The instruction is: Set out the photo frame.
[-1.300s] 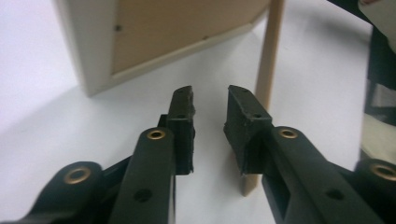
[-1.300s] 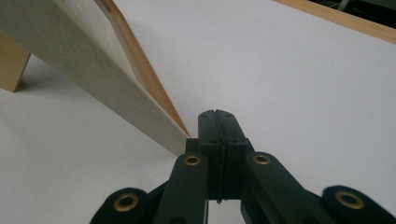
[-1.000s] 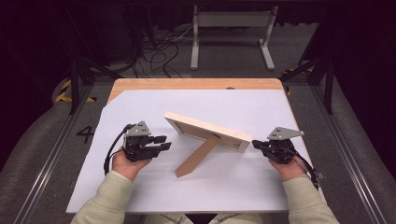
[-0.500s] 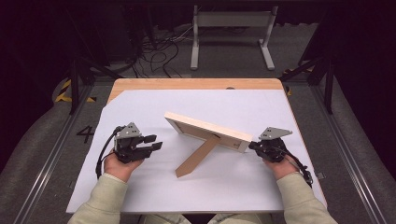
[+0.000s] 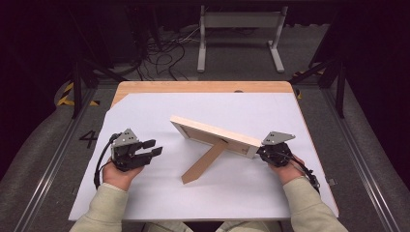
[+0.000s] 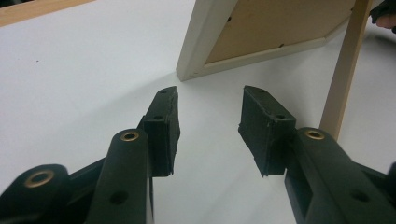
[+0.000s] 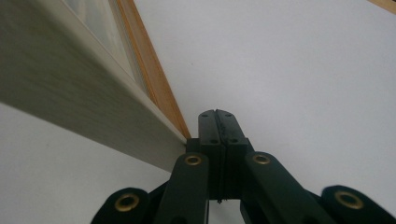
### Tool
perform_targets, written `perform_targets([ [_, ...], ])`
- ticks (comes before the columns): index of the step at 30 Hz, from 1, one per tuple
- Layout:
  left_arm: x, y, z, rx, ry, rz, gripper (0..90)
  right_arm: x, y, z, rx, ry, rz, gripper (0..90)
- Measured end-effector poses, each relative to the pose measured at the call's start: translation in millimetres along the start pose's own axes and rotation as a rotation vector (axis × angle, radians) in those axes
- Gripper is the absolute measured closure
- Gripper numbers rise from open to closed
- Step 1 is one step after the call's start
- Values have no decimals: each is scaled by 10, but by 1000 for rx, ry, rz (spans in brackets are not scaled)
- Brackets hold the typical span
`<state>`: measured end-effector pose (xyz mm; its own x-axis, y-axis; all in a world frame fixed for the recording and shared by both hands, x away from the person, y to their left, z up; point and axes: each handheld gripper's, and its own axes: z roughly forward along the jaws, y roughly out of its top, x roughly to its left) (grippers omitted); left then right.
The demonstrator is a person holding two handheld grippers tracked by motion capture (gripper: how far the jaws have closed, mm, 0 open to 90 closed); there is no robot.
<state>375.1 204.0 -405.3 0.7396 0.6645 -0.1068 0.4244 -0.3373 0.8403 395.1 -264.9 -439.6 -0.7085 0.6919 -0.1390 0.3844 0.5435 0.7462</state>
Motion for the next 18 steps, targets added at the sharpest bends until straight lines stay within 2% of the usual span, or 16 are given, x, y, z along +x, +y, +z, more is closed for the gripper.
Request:
perform_targets([
  [3, 13, -4, -3, -4, -2, -16, 565, 26, -3, -22, 10, 14, -4, 900],
  [9, 54, 14, 19, -7, -10, -23, 560, 80, -13, -53, 21, 32, -4, 900],
  [13, 82, 26, 40, -17, -16, -54, 556, 139, -32, -85, 33, 45, -17, 900],
  [18, 89, 39, 49, -20, -13, -49, 555, 197, -32, -108, 40, 60, -29, 900],
])
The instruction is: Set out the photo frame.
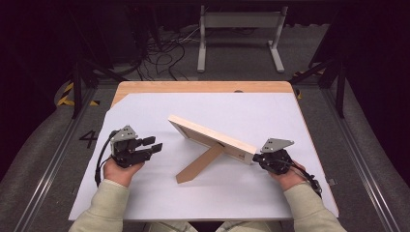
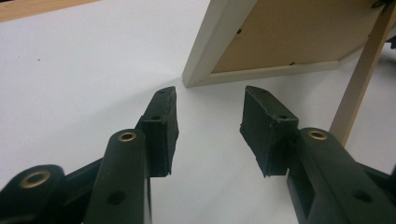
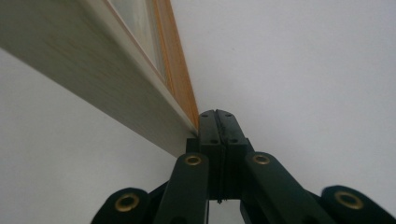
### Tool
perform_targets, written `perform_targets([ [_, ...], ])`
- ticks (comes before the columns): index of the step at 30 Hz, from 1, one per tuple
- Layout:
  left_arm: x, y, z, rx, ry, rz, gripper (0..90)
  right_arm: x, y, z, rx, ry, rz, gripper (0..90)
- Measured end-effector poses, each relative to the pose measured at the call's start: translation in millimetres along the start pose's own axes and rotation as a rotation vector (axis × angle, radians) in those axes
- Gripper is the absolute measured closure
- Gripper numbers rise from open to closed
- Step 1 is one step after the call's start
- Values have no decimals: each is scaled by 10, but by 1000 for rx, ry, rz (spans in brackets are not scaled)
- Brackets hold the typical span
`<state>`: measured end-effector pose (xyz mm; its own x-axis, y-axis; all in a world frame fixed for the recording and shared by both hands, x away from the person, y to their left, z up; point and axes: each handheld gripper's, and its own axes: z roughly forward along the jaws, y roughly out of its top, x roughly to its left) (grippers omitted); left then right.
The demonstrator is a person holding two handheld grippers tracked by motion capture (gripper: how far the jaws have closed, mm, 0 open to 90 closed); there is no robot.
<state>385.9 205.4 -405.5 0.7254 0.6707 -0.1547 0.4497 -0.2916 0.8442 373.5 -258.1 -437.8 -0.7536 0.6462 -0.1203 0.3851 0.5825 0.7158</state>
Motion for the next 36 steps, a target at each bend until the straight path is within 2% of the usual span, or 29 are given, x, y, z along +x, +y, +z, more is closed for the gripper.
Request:
perform_targets([
  [3, 0, 7, 8, -5, -6, -10, 553, 67, -6, -19, 1, 16, -7, 900],
  [12, 6, 9, 13, -5, -3, -8, 548, 249, -11, -55, 4, 66, -32, 900],
  [24, 10, -2, 15, -3, -6, -16, 545, 535, 13, -79, 15, 156, -98, 900],
  [36, 15, -4, 18, 1, -6, -16, 544, 699, 47, -63, 16, 251, -144, 900],
])
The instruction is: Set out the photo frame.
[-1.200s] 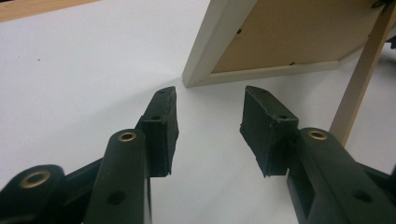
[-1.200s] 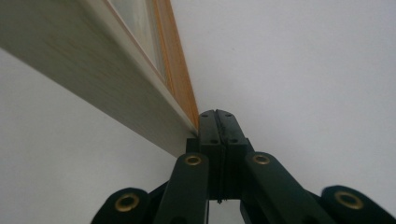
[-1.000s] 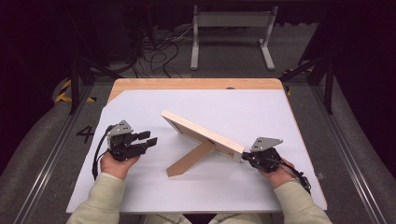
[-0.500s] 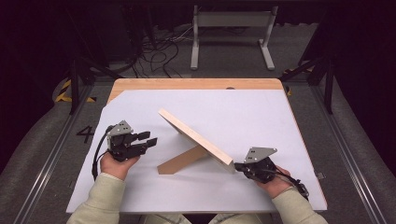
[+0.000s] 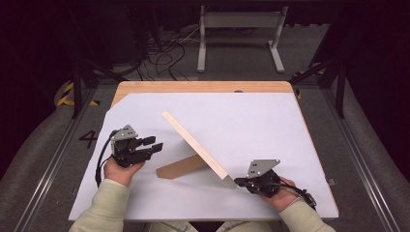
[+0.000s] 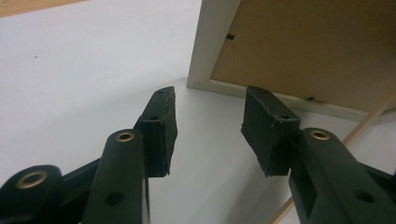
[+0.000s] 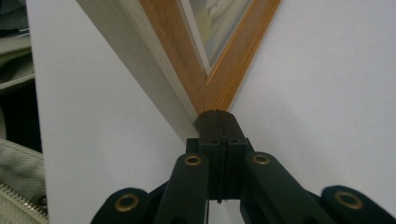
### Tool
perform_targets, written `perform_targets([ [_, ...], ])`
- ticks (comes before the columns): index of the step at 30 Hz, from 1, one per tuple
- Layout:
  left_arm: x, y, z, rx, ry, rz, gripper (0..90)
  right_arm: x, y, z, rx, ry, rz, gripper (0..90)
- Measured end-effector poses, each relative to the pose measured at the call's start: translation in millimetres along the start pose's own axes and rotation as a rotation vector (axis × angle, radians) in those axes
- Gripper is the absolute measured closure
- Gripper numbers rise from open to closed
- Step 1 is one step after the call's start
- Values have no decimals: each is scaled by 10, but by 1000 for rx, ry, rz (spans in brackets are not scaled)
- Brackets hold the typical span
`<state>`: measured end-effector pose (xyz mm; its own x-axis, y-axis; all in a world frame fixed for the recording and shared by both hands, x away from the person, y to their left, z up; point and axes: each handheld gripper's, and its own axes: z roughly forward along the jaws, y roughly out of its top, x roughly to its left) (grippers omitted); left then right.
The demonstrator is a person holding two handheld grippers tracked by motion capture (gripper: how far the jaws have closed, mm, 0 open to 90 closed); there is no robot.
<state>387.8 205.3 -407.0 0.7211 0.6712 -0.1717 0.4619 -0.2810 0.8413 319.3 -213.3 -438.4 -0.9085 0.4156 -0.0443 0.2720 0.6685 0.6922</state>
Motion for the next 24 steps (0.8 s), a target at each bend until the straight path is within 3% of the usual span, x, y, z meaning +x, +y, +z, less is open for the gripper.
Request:
perform_targets([
  [4, 3, -1, -1, -1, 0, -2, 543, 45, 21, 27, -5, 25, -18, 900],
  [11, 6, -4, -6, -3, 1, -8, 543, 33, 35, -3, 4, 30, -29, 900],
  [24, 4, -3, 1, -2, 0, -2, 543, 80, 27, -76, 61, 136, -74, 900],
])
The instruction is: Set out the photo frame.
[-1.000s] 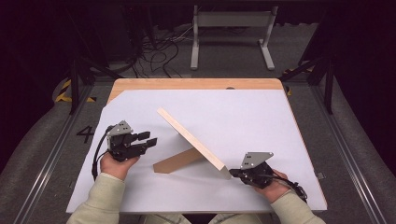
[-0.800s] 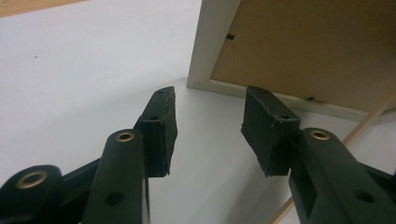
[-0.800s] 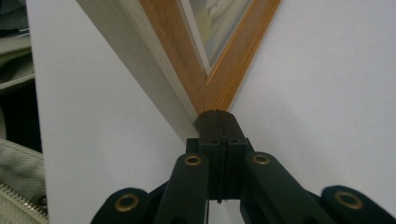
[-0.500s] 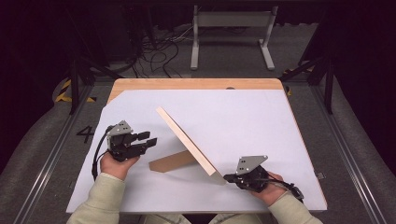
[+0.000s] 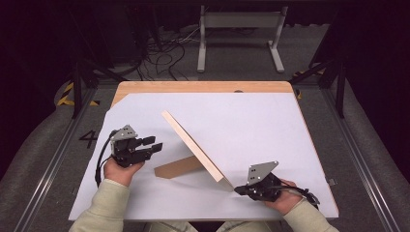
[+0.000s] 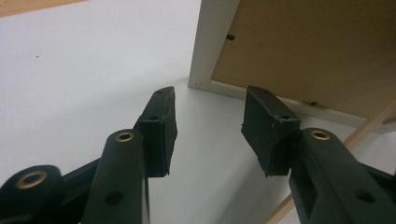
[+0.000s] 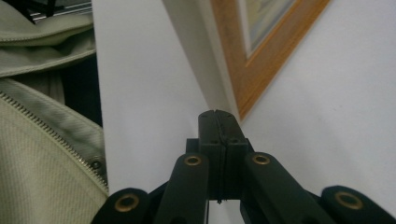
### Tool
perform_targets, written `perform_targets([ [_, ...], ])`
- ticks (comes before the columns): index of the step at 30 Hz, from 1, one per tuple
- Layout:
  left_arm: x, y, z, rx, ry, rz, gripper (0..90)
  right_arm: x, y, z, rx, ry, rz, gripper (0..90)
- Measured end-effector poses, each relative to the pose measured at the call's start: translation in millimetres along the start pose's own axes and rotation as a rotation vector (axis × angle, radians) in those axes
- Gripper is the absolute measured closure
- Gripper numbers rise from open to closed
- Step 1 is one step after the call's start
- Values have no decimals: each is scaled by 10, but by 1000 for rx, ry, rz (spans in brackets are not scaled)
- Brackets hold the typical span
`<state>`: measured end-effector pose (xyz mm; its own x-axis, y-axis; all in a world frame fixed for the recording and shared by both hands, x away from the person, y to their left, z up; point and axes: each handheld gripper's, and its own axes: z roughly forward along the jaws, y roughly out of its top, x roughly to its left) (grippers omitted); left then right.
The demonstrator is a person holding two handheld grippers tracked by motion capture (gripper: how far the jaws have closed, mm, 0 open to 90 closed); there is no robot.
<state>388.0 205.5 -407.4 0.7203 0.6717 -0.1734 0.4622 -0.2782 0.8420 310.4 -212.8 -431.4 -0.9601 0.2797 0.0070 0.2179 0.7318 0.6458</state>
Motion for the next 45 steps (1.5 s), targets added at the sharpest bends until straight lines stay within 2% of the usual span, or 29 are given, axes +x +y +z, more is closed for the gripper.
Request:
perform_targets([
  [4, 4, -2, 0, 1, 1, -2, 542, 23, 22, 43, 2, 11, -8, 900],
  [8, 1, 0, -5, -1, 3, -3, 540, 41, 61, 88, -12, -7, -20, 900],
  [13, -18, 7, -7, 3, 16, 2, 537, 21, 103, 159, -35, -47, 5, 900],
  [18, -14, 11, -42, -17, 37, 3, 535, -8, 190, 274, -51, -91, 21, 900],
  [24, -9, 1, -68, -25, 43, -9, 535, -41, 224, 342, -62, -107, 45, 900],
  [27, -6, -3, -86, -29, 50, -7, 535, -40, 206, 308, -62, -103, 58, 900],
  [31, 1, -5, -95, -30, 53, -10, 534, -92, 172, 233, -81, -152, 88, 900],
  [32, -1, -6, -92, -32, 55, -7, 534, -115, 166, 243, -81, -166, 103, 900],
  [35, -1, -15, -98, -31, 54, -6, 534, -117, 160, 285, -63, -186, 105, 900],
  [38, 6, -42, -118, -29, 62, -18, 534, -127, 170, 289, -56, -172, 100, 900],
  [43, 6, -70, -167, -32, 67, -30, 534, -72, 223, 344, -50, -140, 63, 900],
  [45, 10, -76, -179, -34, 70, -25, 534, -58, 240, 365, -49, -131, 56, 900],
])
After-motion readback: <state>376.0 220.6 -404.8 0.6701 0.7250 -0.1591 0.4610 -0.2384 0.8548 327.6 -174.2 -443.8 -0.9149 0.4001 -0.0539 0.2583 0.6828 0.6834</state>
